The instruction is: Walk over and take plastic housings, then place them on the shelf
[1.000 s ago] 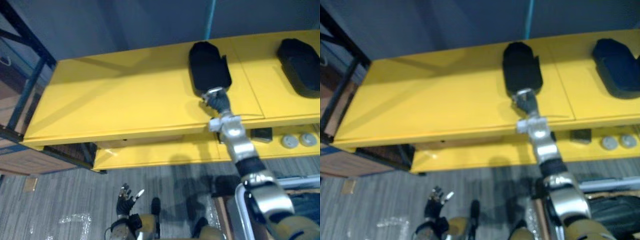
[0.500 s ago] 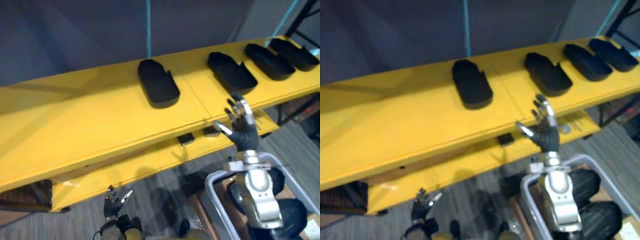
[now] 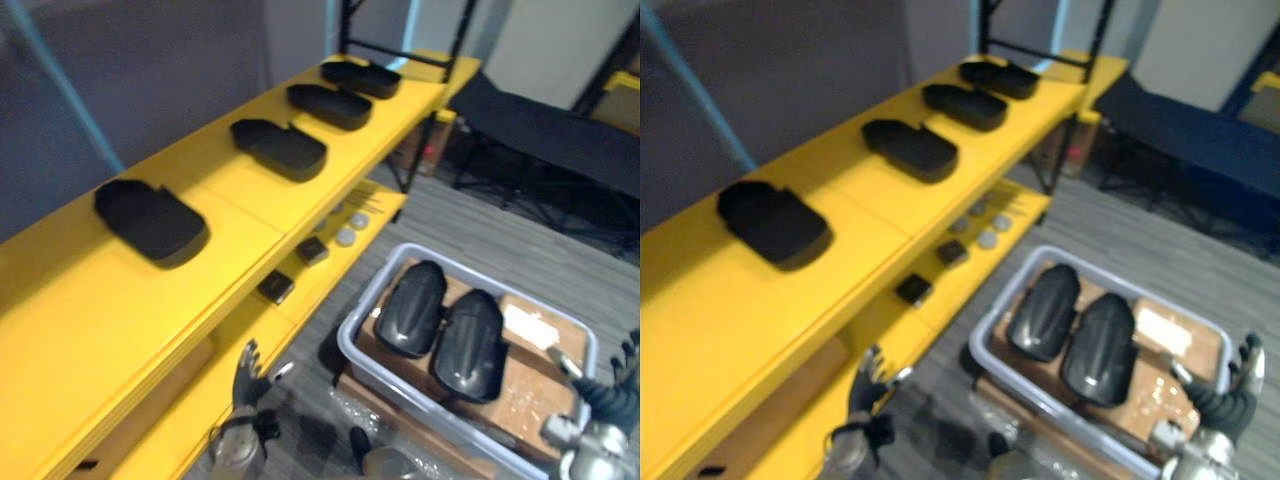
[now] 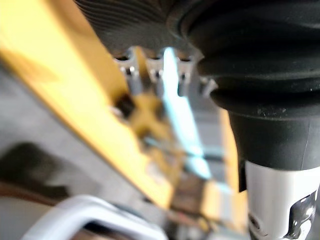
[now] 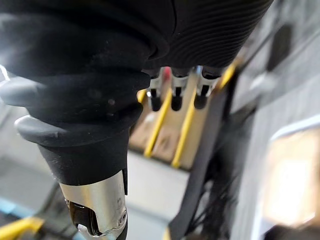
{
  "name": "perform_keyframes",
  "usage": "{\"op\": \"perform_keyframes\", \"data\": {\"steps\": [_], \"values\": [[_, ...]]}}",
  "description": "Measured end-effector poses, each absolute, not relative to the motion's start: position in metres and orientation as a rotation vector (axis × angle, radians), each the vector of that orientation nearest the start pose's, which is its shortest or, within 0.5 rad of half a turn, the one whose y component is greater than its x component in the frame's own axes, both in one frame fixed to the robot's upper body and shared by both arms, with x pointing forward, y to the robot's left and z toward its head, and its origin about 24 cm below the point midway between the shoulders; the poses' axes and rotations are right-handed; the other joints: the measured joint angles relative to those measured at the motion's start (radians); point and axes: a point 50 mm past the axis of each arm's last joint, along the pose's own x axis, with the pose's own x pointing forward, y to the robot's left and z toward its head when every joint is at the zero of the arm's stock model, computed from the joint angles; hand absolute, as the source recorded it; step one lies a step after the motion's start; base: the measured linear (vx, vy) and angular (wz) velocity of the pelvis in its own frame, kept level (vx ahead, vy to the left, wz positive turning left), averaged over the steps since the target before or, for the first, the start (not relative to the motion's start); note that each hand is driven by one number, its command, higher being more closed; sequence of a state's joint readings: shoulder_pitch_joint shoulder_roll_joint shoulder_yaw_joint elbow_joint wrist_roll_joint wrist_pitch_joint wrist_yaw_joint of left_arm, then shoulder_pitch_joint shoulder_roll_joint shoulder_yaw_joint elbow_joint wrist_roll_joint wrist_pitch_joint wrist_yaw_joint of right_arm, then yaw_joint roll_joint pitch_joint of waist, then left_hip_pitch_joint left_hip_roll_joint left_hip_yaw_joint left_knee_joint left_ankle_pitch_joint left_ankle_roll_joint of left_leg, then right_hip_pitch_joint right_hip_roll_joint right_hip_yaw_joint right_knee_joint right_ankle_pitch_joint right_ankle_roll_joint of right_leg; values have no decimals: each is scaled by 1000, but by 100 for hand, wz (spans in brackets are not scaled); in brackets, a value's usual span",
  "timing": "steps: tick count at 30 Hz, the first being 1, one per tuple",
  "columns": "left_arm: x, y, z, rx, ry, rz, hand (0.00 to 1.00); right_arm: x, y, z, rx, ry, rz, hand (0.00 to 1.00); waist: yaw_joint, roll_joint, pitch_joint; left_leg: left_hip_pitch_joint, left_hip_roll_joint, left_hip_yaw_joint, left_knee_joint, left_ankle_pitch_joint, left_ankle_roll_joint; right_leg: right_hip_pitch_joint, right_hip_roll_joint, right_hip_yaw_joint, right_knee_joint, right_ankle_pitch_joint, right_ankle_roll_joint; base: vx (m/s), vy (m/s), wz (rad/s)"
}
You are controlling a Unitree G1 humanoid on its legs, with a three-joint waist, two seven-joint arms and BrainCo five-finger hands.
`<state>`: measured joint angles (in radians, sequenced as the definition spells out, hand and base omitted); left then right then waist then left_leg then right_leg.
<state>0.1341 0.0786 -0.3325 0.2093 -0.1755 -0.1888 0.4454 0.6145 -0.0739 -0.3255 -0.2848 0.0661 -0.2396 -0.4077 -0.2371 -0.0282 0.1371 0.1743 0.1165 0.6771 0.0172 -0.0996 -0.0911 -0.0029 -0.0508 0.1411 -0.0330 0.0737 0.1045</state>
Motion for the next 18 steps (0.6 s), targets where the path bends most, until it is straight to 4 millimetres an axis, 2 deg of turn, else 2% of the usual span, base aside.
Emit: {"op": "perform_keyframes", "data": {"steps": [2,3,4,5,6,7,9,10,11,12,14,18], "values": [[211,116,-17,-84,176,218,0,103,-267,40,-203,-10,-765,0,7,1,-1,-27,13,-44,93,-29,6,-9,8,6,10,1,-2,-74,-56,-6],[211,119,-16,-77,171,235,0,108,-263,40,-189,-22,-738,0,15,-3,1,-50,27,-96,152,-49,31,-13,11,21,19,1,-3,-83,-52,-54],[207,127,-16,-63,176,285,0,124,-252,42,-162,-64,-661,0,48,-2,3,-102,42,-244,270,-92,77,-24,24,65,34,3,-6,-70,4,-95],[201,134,-17,-64,187,331,0,136,-246,45,-155,-96,-607,0,76,11,6,-138,50,-353,350,-125,85,-33,36,102,43,4,-8,-90,90,-122],[191,143,-20,-63,207,383,0,151,-242,49,-161,-132,-555,0,103,29,18,-166,54,-471,421,-157,67,-32,55,132,45,7,-7,-103,167,-90],[184,152,-23,-58,224,421,0,162,-240,50,-175,-151,-523,0,114,51,15,-176,51,-534,442,-183,46,-40,65,139,49,9,-3,-105,173,-50],[177,165,-25,-48,239,479,0,176,-237,53,-171,-175,-501,0,124,70,14,-177,48,-537,381,-230,35,-81,67,132,54,10,0,-159,156,3],[178,174,-25,-36,234,506,0,185,-232,56,-151,-195,-491,0,144,53,25,-196,36,-531,349,-231,10,-117,54,132,56,18,10,-185,124,10],[178,177,-24,-35,228,516,0,189,-229,58,-143,-203,-486,0,156,44,31,-205,21,-530,339,-222,14,-132,37,124,54,24,14,-200,90,6],[177,181,-24,-24,222,525,0,195,-226,60,-135,-215,-477,0,174,22,46,-229,0,-532,339,-211,23,-147,7,104,46,40,21,-142,68,5],[171,182,-27,-24,235,535,0,199,-224,62,-130,-218,-475,0,187,6,57,-245,-19,-532,343,-200,24,-155,-12,99,37,54,16,-113,114,13],[167,181,-27,-32,219,542,0,202,-222,58,-127,-195,-465,0,193,10,61,-267,-23,-540,368,-209,30,-162,-21,80,38,58,22,-9,77,7]]}}
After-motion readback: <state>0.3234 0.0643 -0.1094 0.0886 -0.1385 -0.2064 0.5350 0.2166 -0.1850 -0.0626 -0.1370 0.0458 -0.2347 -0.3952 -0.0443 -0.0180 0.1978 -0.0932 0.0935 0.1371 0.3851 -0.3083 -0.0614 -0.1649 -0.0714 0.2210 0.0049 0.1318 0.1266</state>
